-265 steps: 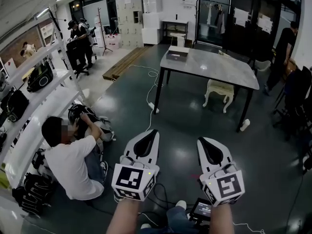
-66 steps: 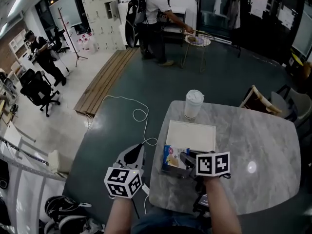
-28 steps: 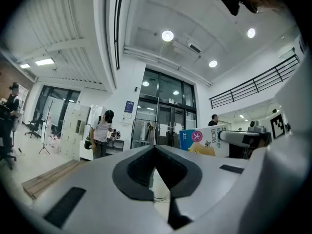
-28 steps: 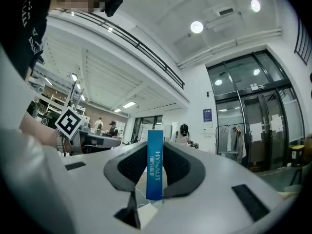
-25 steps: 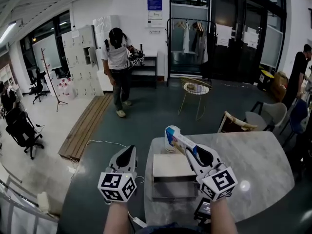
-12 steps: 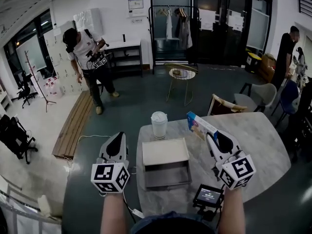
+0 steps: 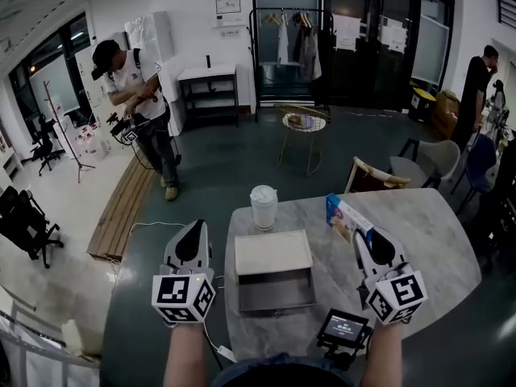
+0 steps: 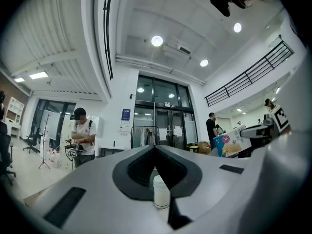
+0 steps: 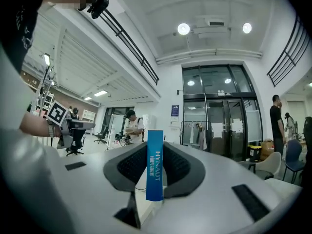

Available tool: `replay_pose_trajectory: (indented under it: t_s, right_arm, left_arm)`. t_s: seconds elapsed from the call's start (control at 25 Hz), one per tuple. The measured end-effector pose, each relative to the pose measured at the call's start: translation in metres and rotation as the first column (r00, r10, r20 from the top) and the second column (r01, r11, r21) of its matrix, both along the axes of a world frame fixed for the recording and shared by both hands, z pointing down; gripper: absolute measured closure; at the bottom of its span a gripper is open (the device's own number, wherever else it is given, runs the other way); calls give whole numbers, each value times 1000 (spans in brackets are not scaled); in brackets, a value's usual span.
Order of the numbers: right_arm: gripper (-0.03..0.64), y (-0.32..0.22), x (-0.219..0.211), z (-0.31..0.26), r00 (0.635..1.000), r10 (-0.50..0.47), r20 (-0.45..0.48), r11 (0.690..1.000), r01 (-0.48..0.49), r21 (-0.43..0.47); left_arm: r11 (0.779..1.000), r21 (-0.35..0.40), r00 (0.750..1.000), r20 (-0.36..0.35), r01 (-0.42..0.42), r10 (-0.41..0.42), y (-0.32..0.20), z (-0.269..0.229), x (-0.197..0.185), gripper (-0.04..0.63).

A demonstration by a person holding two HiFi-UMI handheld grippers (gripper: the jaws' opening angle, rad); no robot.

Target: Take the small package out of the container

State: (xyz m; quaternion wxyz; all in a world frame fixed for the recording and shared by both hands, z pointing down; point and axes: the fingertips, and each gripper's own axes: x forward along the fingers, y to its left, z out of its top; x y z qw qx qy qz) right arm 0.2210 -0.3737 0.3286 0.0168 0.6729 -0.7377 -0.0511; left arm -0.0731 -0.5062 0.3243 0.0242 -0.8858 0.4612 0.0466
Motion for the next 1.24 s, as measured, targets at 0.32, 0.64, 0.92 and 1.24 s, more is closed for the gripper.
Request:
replay_pose_trajectory:
  t_s: [0.32, 0.64, 0.92, 1.24]
  right_arm:
    - [514, 1, -2, 1, 1000, -15, -9, 1000, 15, 2]
    - [514, -3, -10, -4, 1000, -28, -9, 1000, 28, -8]
    - [514, -2, -12, -8, 998, -52, -27, 998, 51, -19]
    - [514, -6, -14, -9, 997, -64, -30, 998, 64, -22]
  left_arm:
    - [1000, -8, 1000, -2, -9, 9, 4, 2, 4, 584]
    - [1000, -16, 1000, -5, 1, -1, 4, 3, -2, 584]
    - [1000, -30, 1000, -1, -2, 2, 9, 6, -1, 584]
    - [1000, -27, 1000, 10, -12, 12, 7, 6, 1, 584]
